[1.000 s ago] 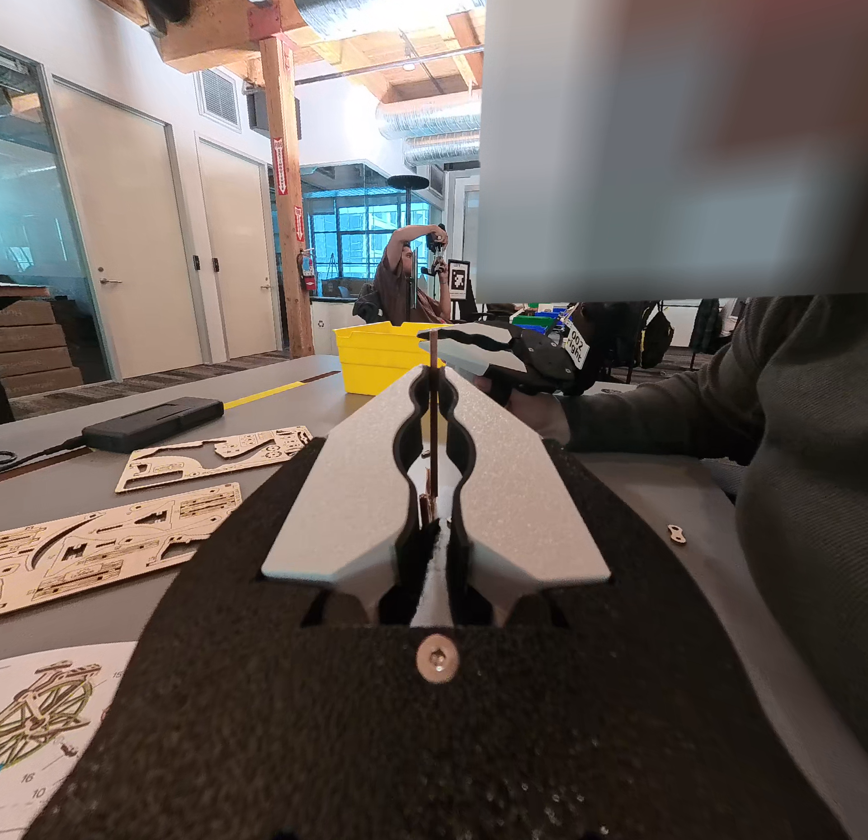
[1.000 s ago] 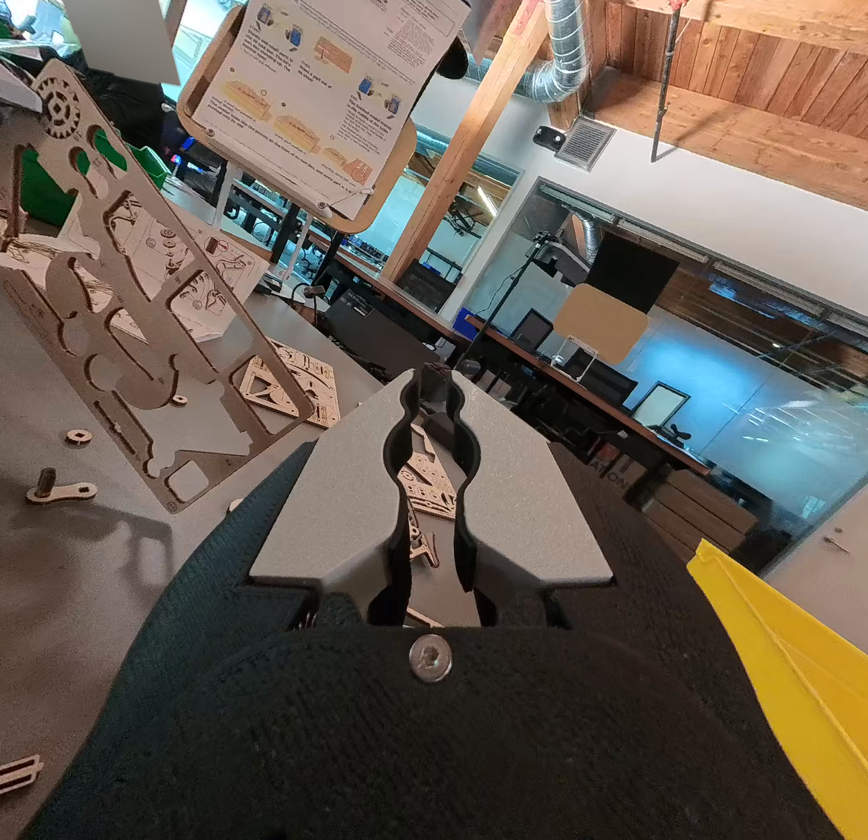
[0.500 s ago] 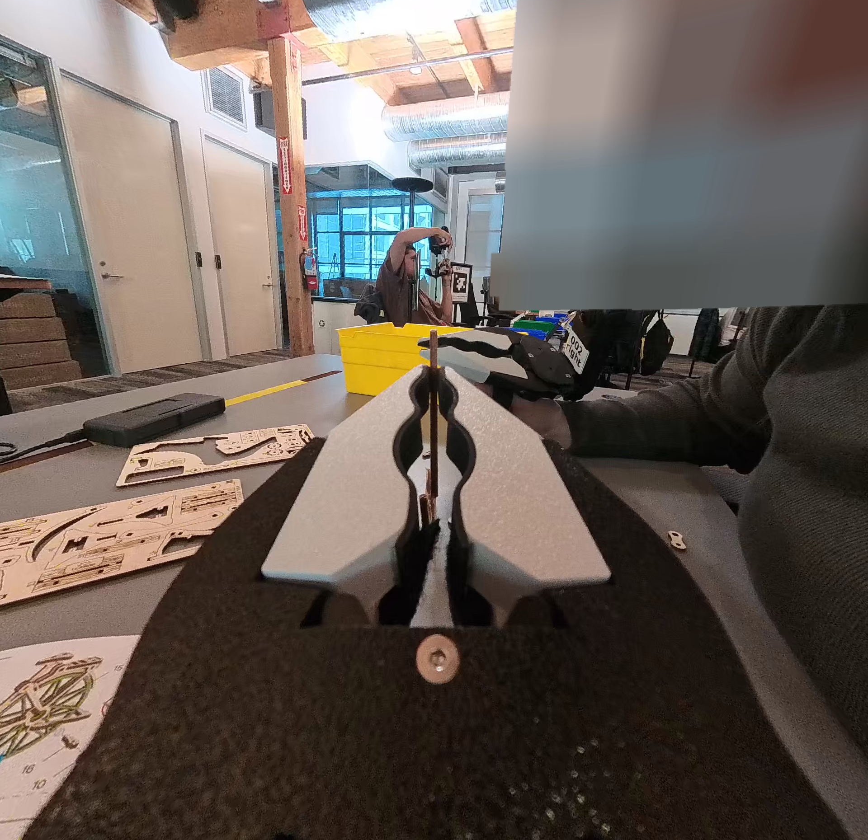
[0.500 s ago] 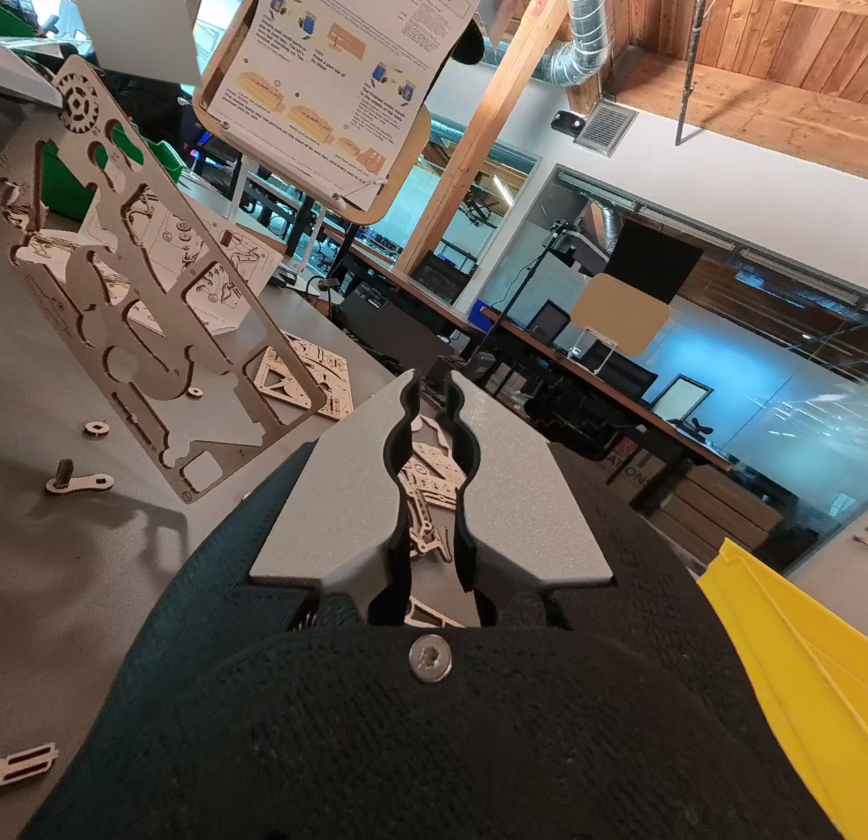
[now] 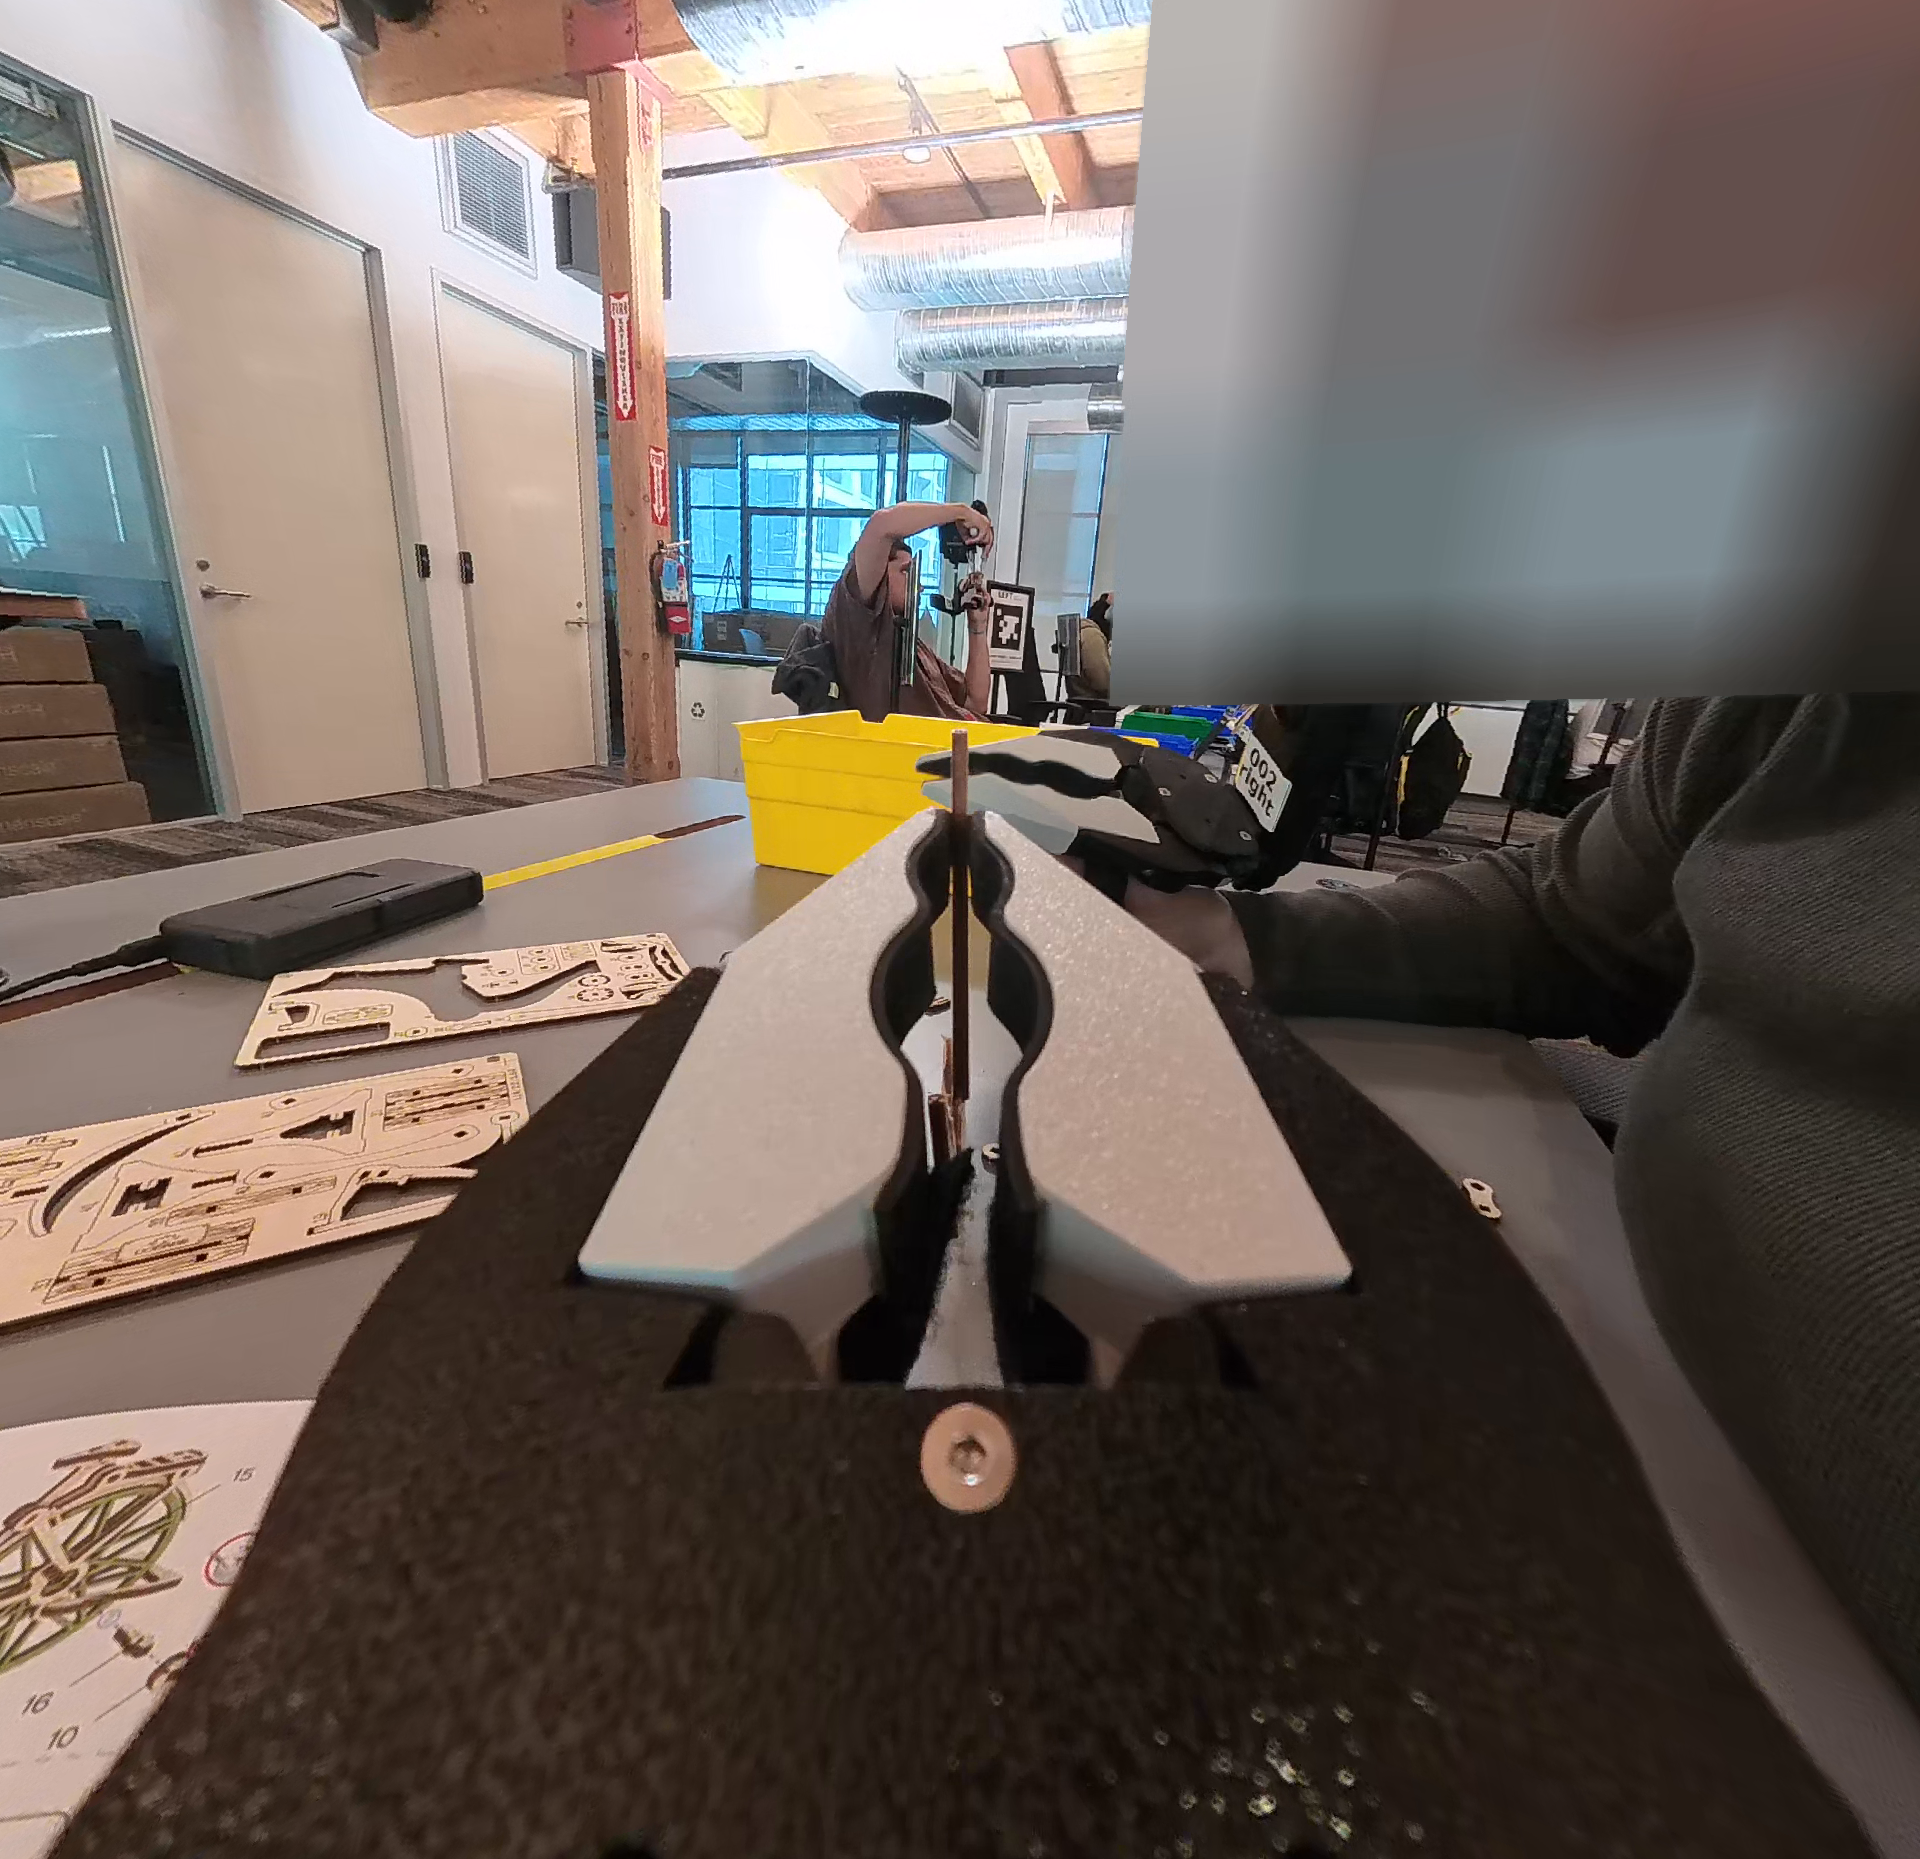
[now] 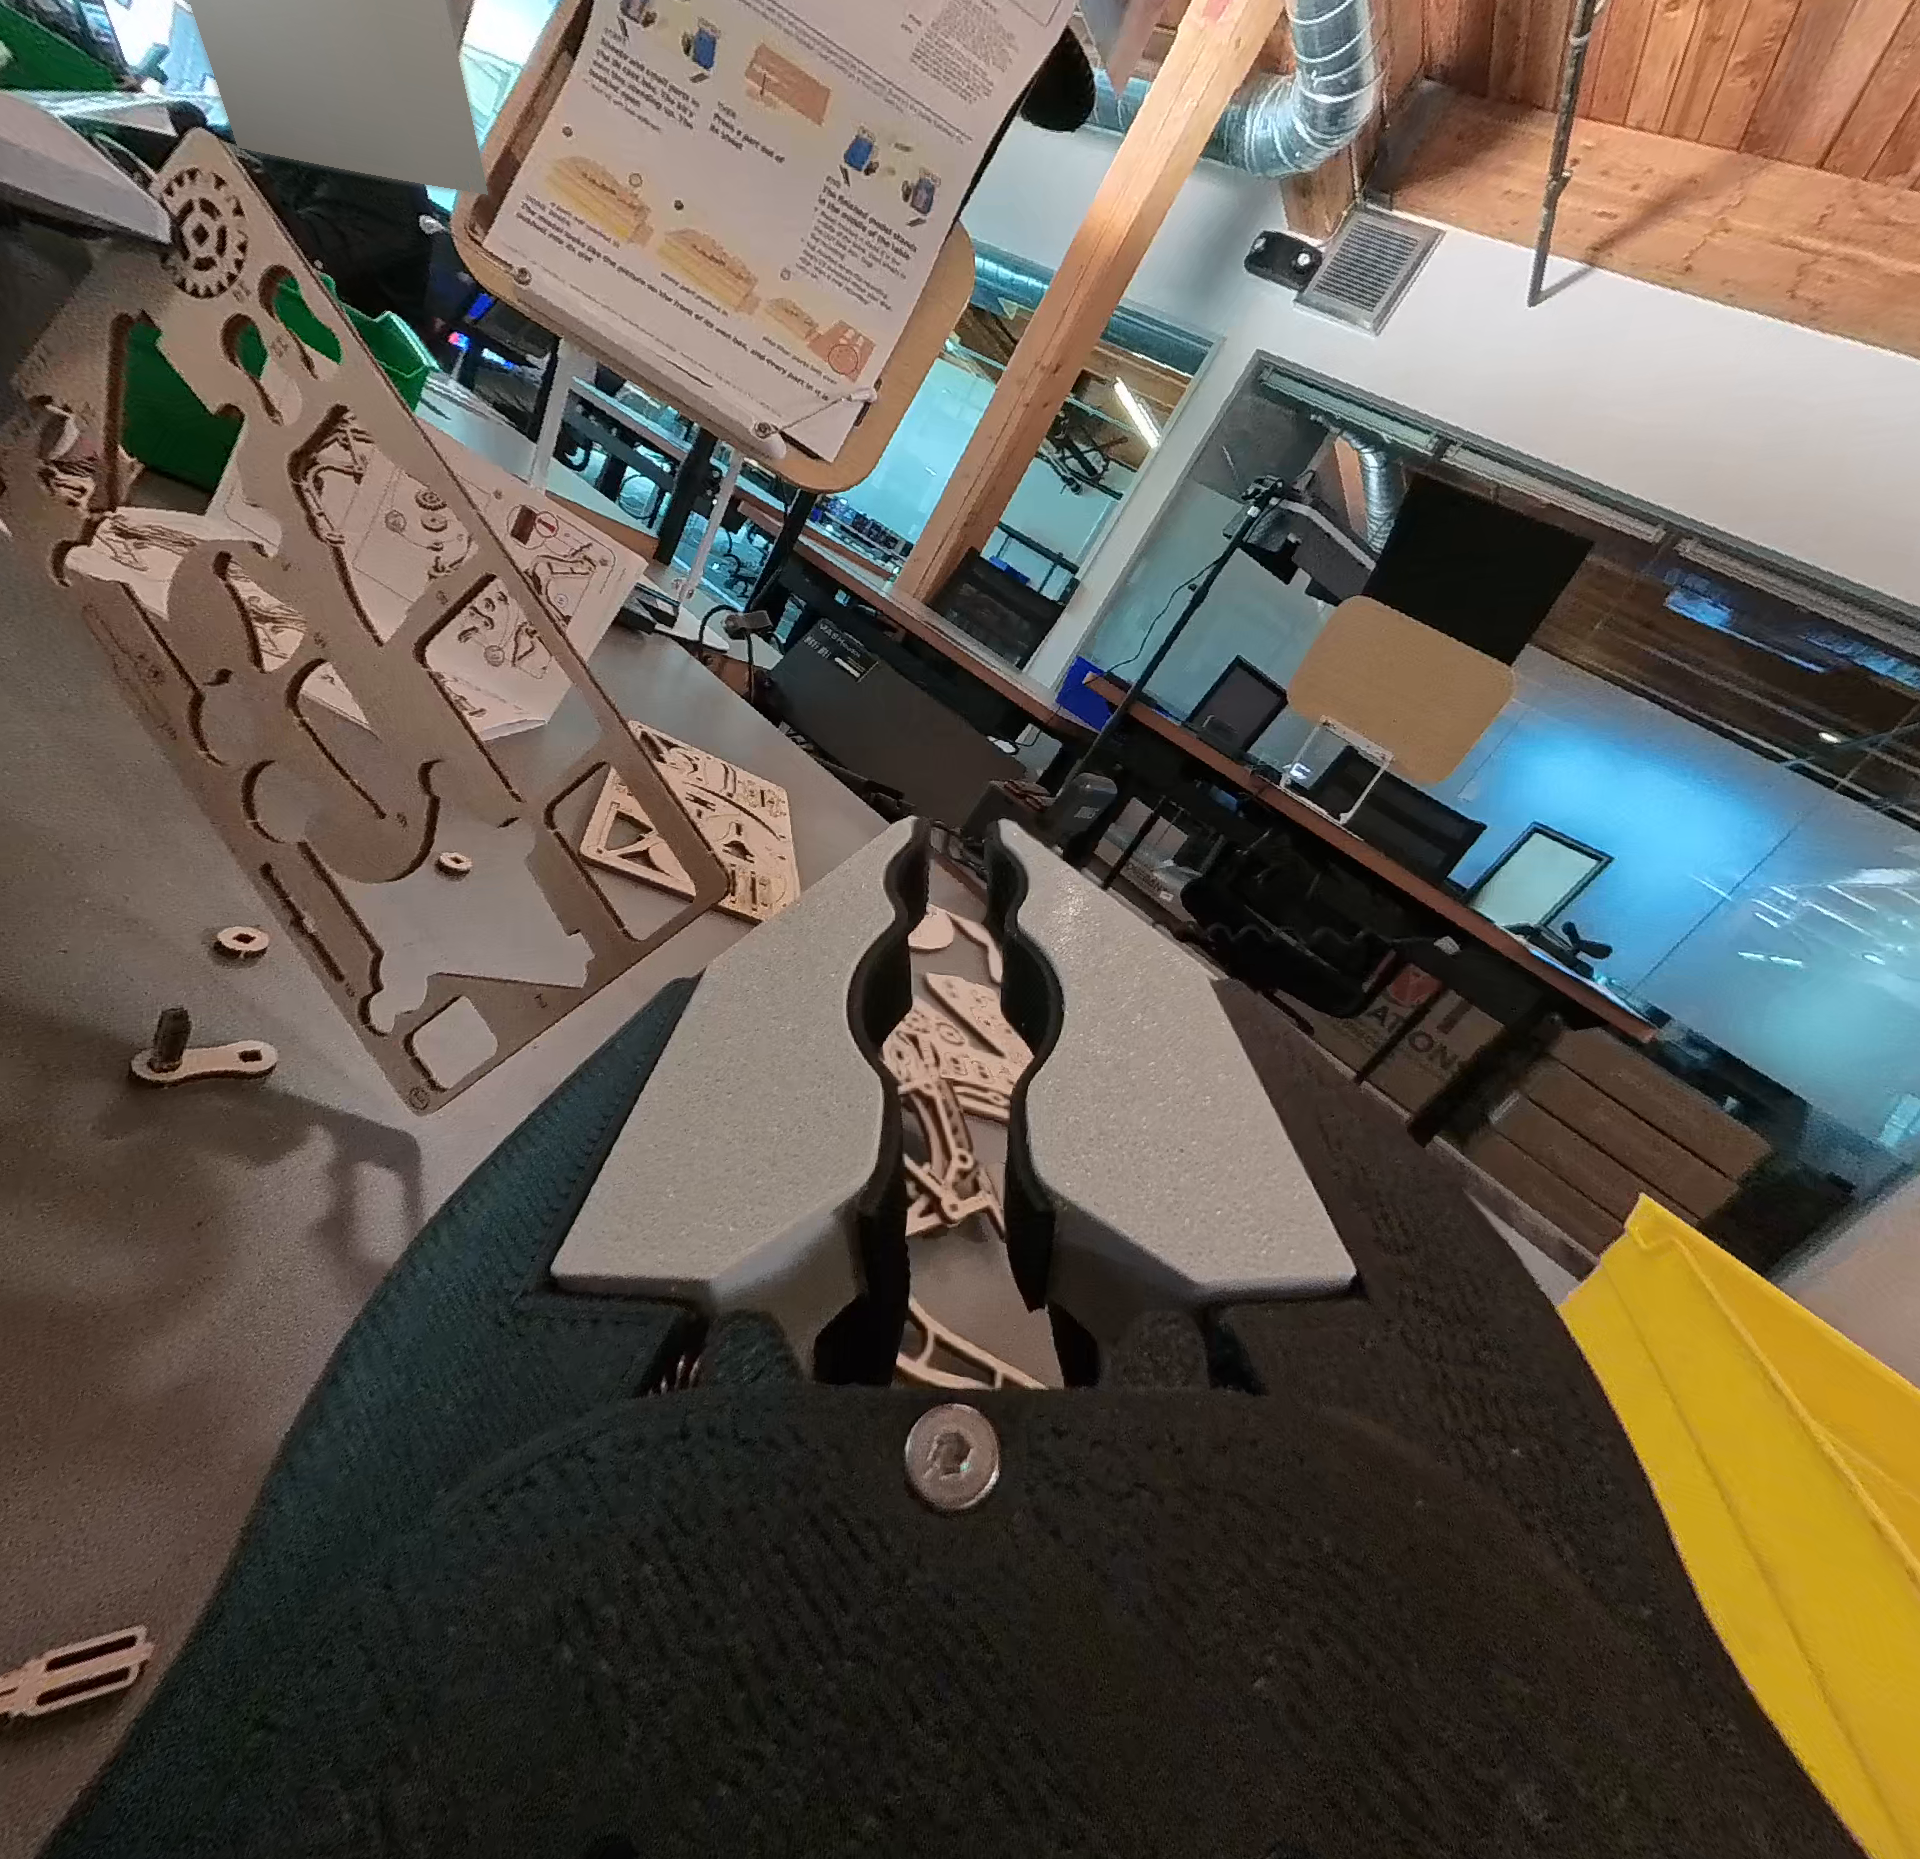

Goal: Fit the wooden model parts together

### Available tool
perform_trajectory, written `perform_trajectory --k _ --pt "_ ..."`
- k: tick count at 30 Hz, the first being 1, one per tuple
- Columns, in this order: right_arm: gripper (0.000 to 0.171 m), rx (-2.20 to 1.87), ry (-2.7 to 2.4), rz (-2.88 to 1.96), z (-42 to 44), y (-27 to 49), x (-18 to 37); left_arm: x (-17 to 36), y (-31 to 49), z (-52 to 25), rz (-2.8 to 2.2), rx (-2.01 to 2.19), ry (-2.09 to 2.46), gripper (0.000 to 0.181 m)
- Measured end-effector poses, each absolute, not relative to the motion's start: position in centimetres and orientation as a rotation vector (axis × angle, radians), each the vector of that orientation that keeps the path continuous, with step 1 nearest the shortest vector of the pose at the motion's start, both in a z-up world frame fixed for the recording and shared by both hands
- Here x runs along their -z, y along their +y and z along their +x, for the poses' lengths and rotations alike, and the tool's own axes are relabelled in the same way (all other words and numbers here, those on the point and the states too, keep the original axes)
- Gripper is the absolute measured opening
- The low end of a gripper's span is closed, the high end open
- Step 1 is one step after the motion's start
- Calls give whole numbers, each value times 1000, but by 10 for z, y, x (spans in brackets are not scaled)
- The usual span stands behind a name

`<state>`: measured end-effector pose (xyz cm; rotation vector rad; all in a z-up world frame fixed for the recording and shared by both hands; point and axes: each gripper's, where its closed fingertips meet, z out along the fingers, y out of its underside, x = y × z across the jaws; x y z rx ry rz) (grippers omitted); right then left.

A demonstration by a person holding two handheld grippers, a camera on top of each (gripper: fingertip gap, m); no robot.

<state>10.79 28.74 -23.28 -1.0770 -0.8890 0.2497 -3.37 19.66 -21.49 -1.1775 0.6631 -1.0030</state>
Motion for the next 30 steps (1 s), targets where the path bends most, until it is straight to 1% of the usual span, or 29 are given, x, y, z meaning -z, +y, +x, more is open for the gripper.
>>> perform_trajectory --k 25,28,30 --pt "10 -316 -934 -1115 98 285 239 215 198 -35 -1183 1012 649 0" --pt "12 -349 -976 -1078 90 274 230 216 199 -35 -1196 1006 648 0" --pt "15 -472 -1003 -1040 80 255 216 217 201 -35 -1215 1014 637 0"
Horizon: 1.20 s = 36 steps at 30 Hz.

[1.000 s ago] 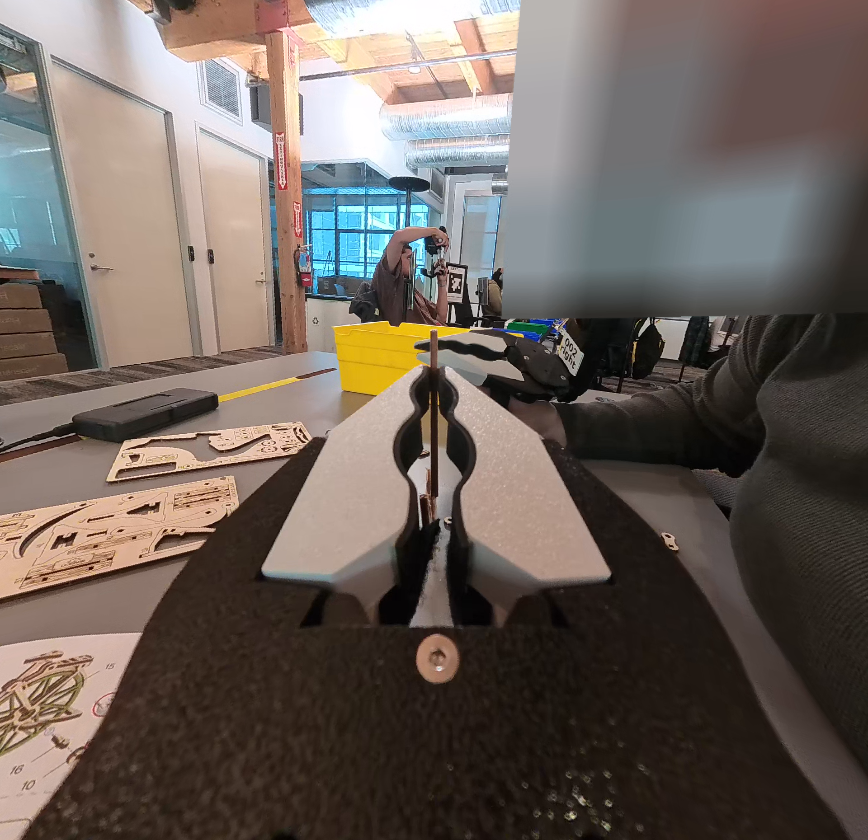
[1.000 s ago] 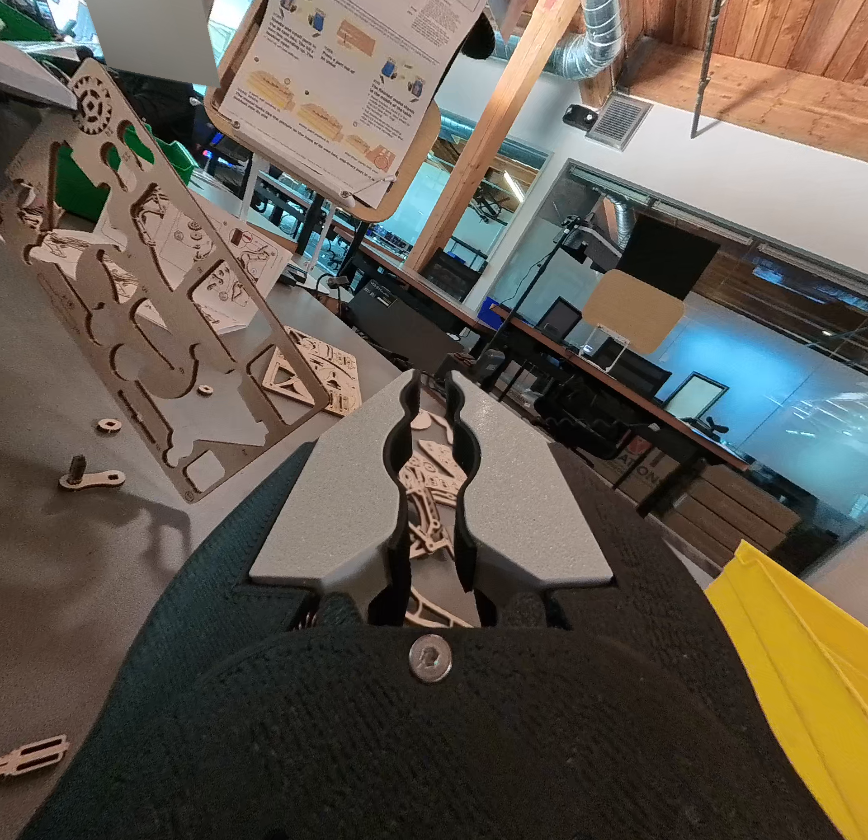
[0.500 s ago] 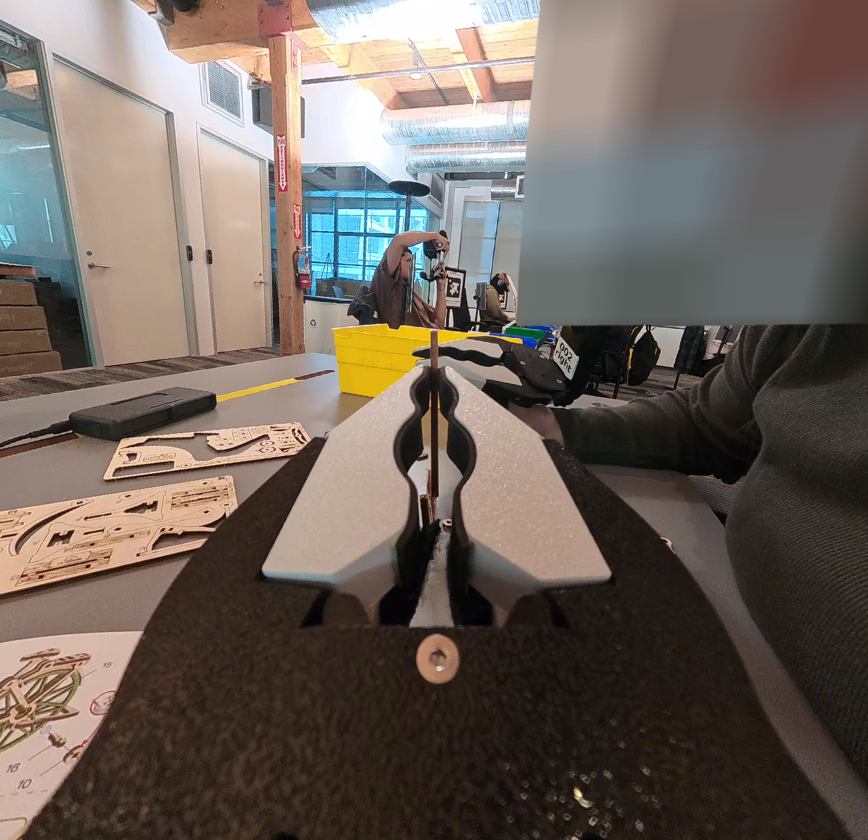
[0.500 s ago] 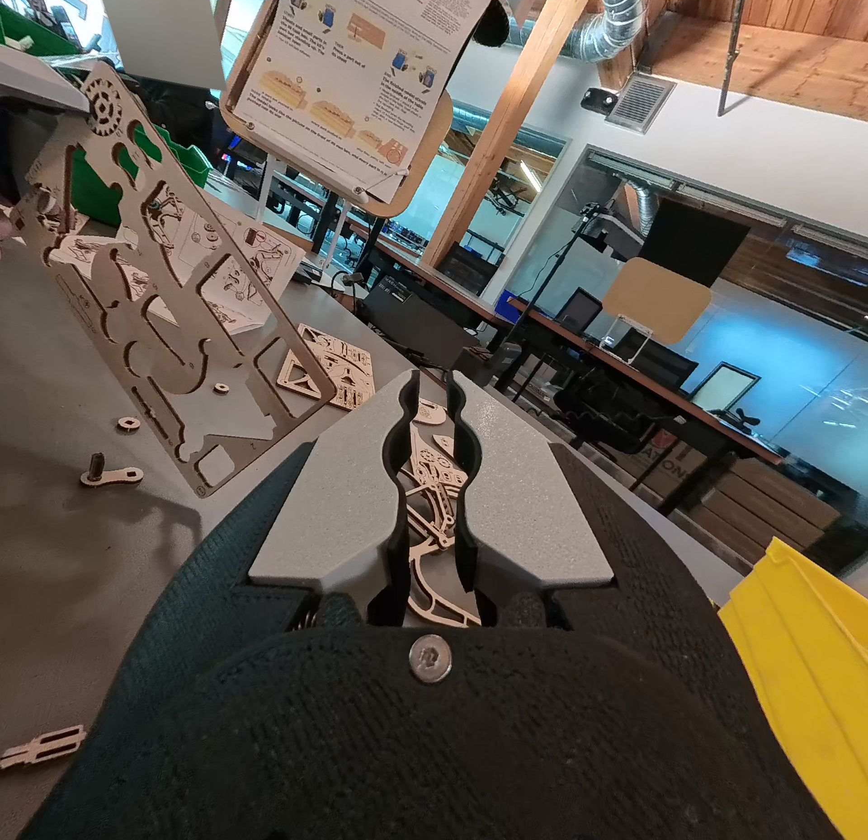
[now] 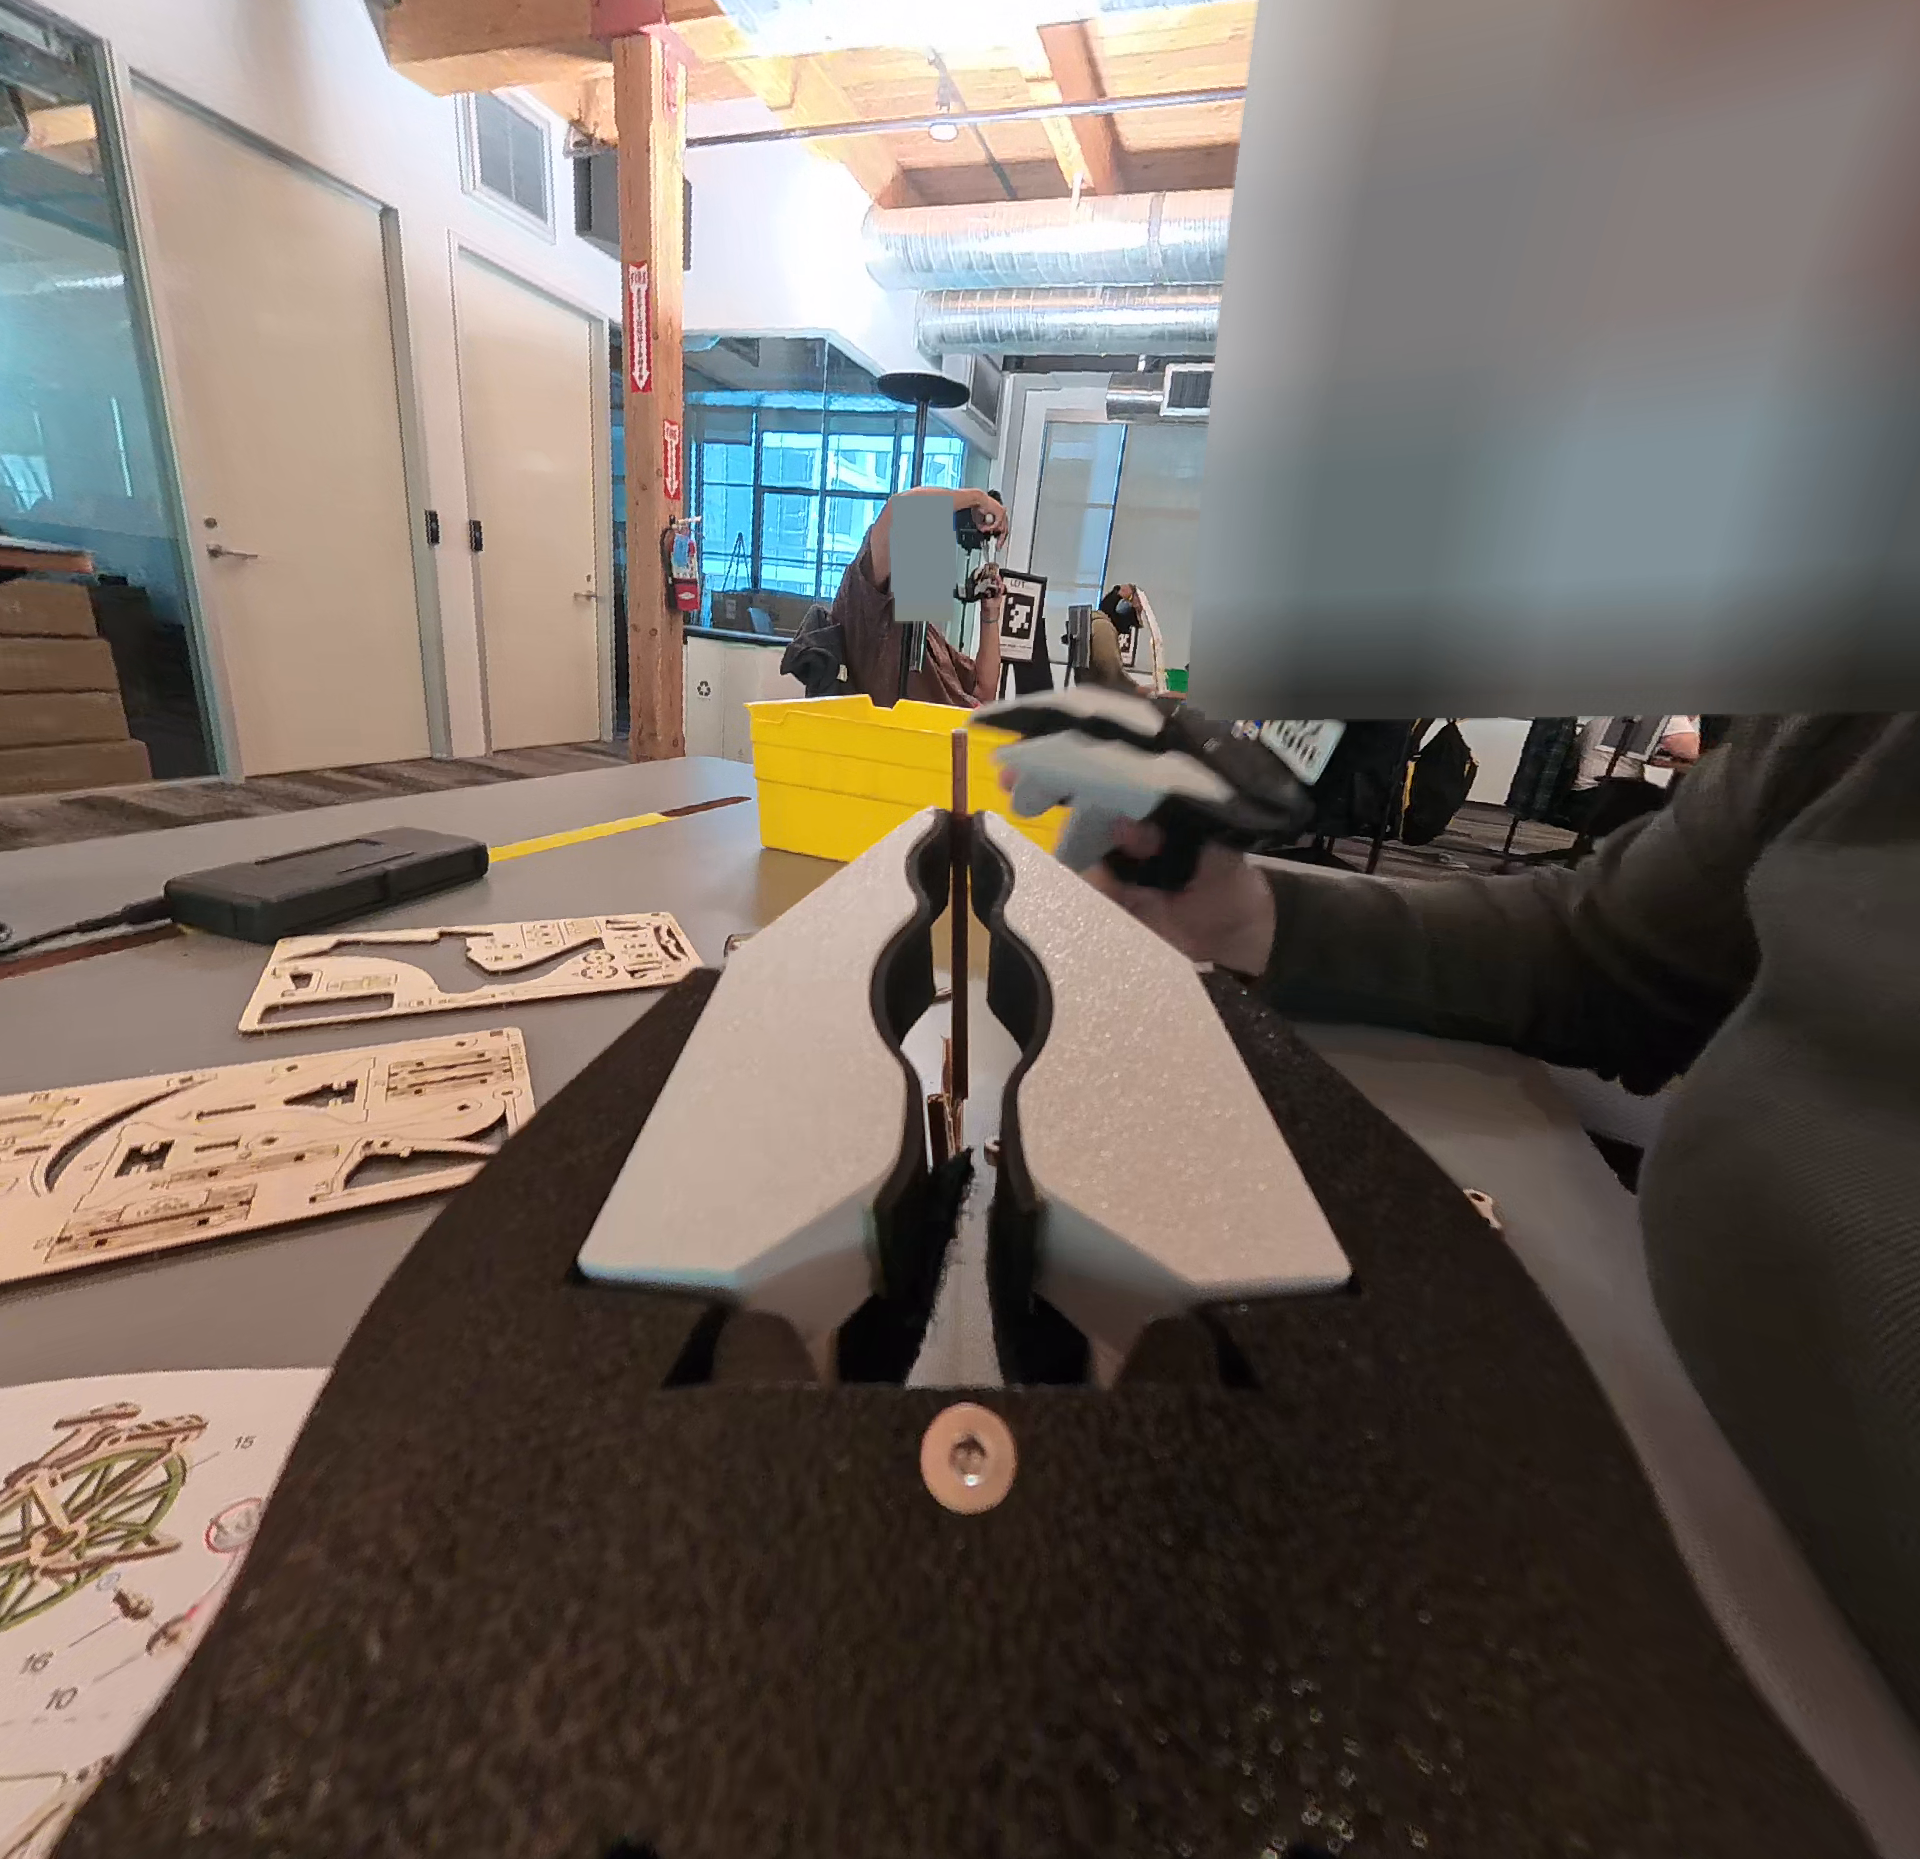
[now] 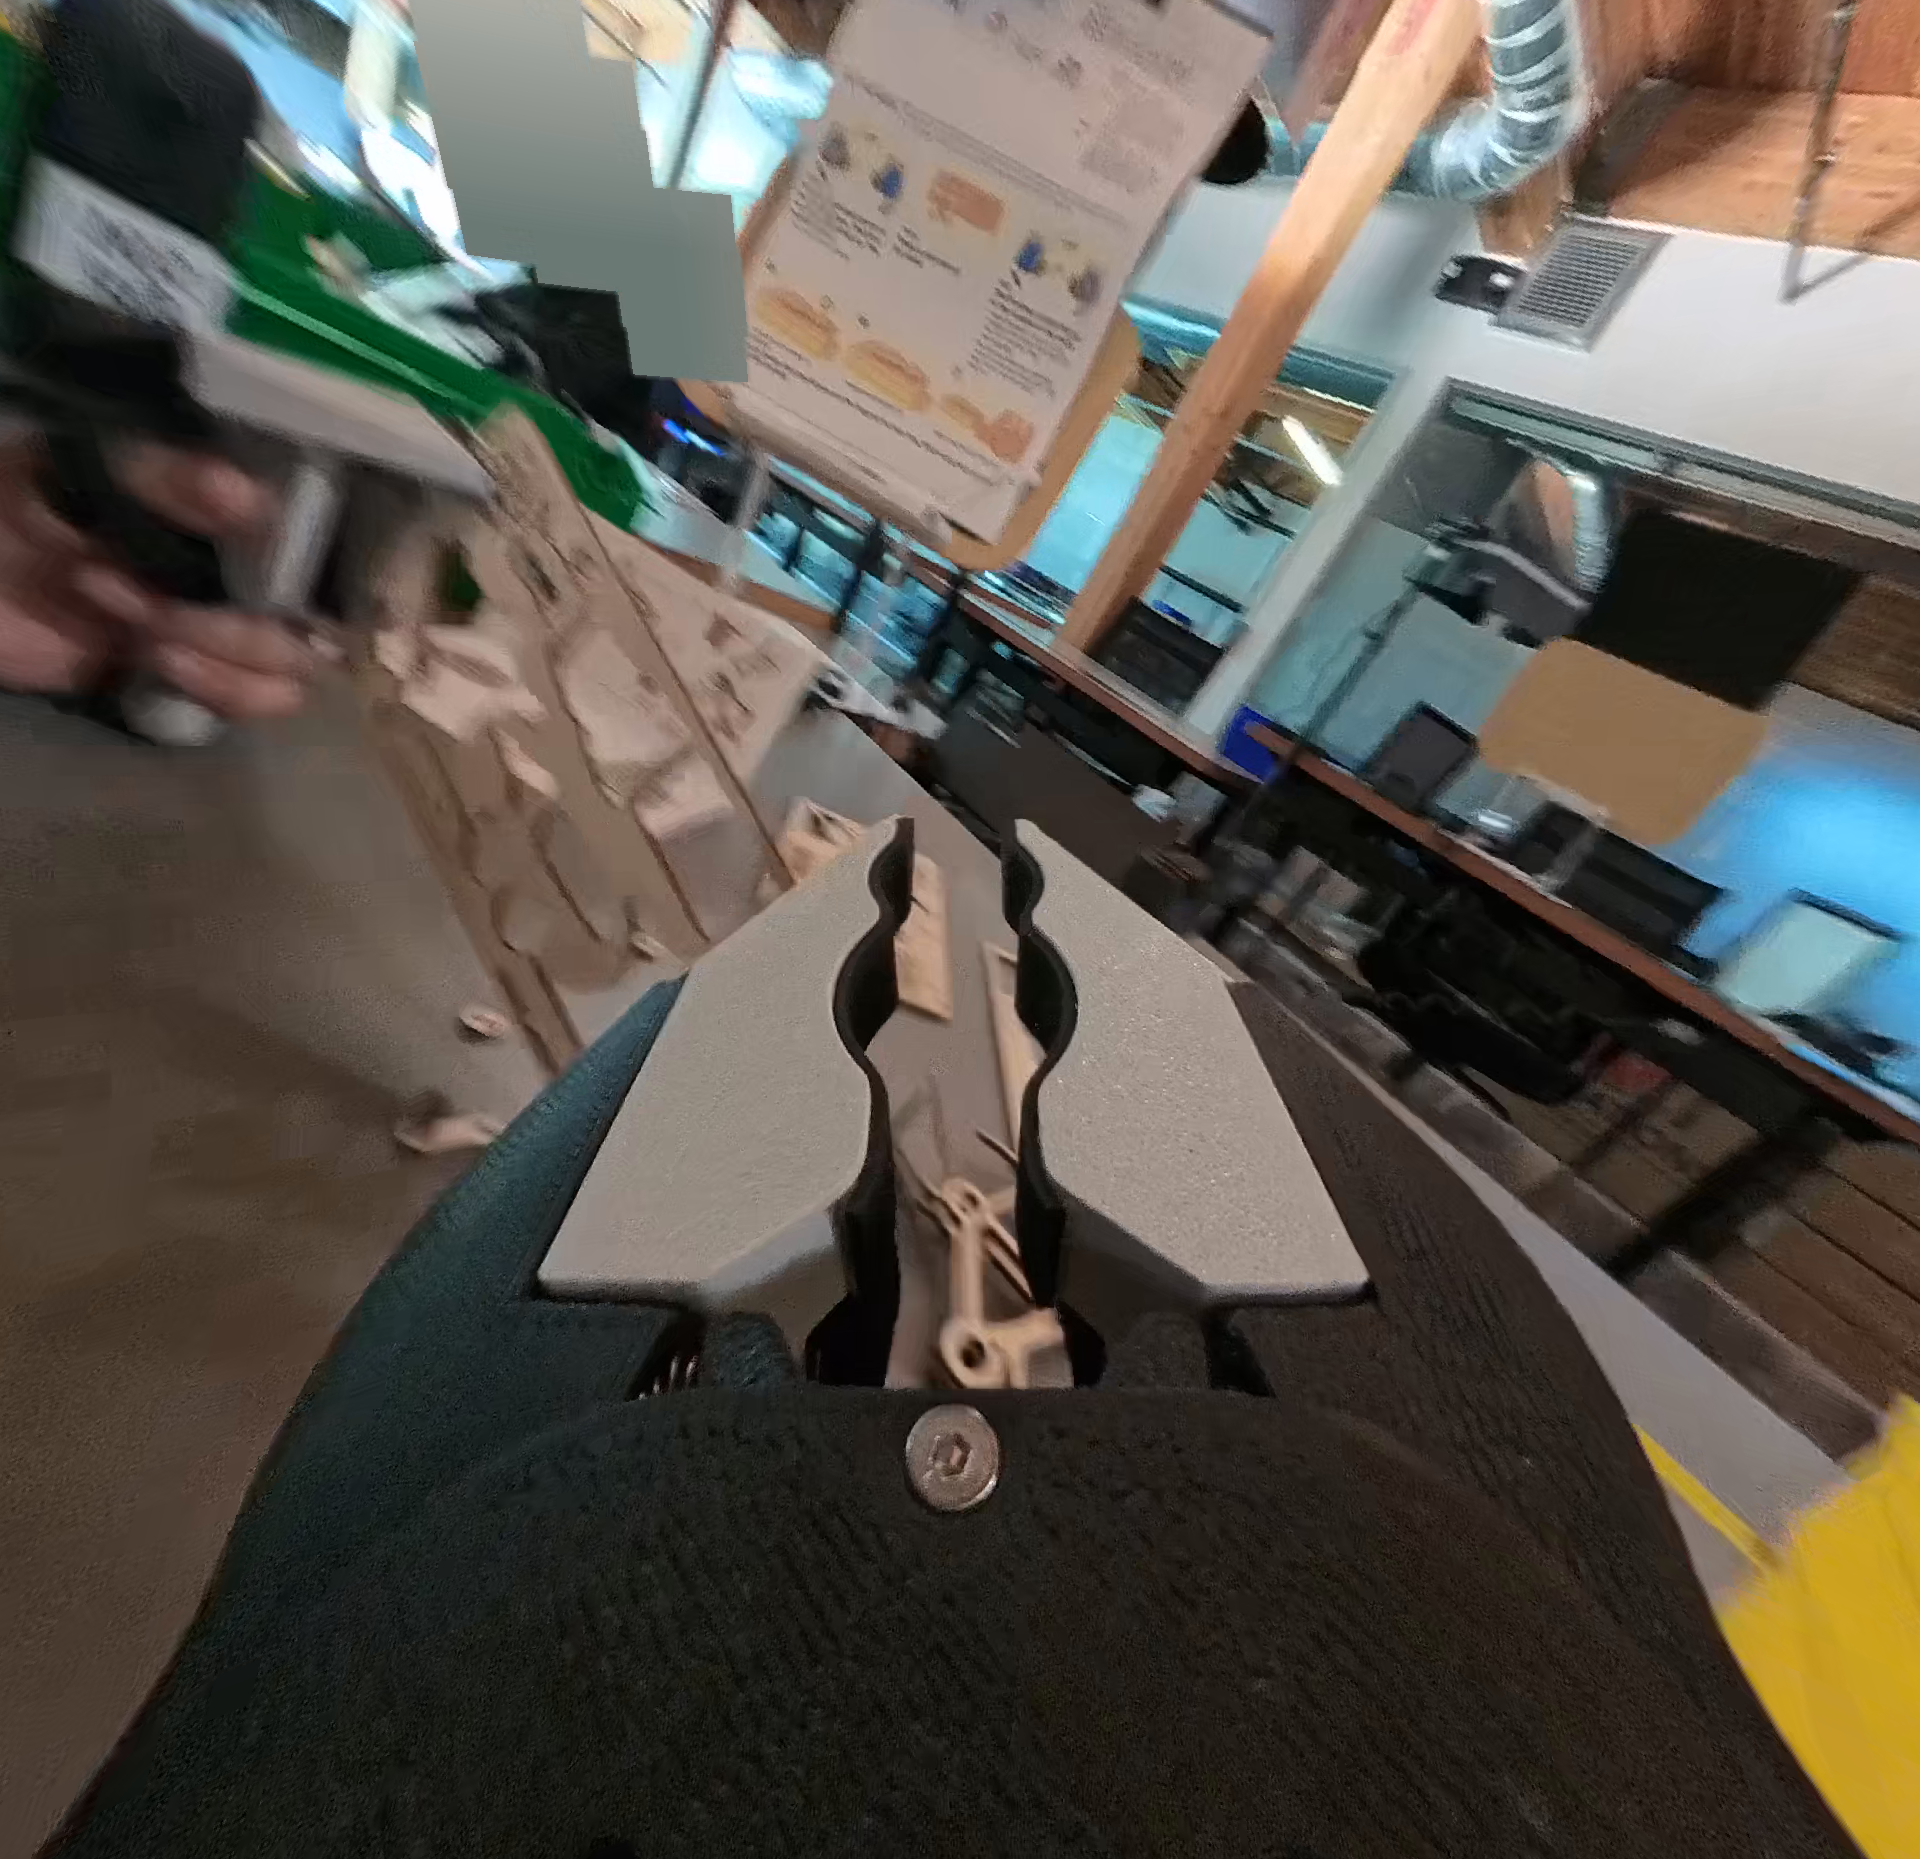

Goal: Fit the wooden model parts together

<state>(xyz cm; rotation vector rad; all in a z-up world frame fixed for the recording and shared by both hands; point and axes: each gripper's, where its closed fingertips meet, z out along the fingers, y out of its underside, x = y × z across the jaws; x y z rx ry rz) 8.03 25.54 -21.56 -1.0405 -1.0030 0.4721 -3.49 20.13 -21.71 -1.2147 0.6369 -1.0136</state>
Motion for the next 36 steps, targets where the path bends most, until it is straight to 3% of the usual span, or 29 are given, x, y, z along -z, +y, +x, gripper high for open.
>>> perform_trajectory --k 4,9,28,33,36 --pt "21 -927 -1048 -1023 50 206 178 216 204 -37 -1240 1050 609 0" --pt "32 -959 -1172 -1254 8 196 190 212 197 -33 -1228 1096 619 0" --pt "4 -912 -1383 -1313 -23 171 203 199 169 -21 -1121 1251 706 1" --pt "1 -1132 -1285 -1342 -20 170 197 199 171 -19 -1129 1179 700 24" --pt "1 -1256 -1229 -1360 -19 169 194 201 166 -14 -1143 1209 734 25"
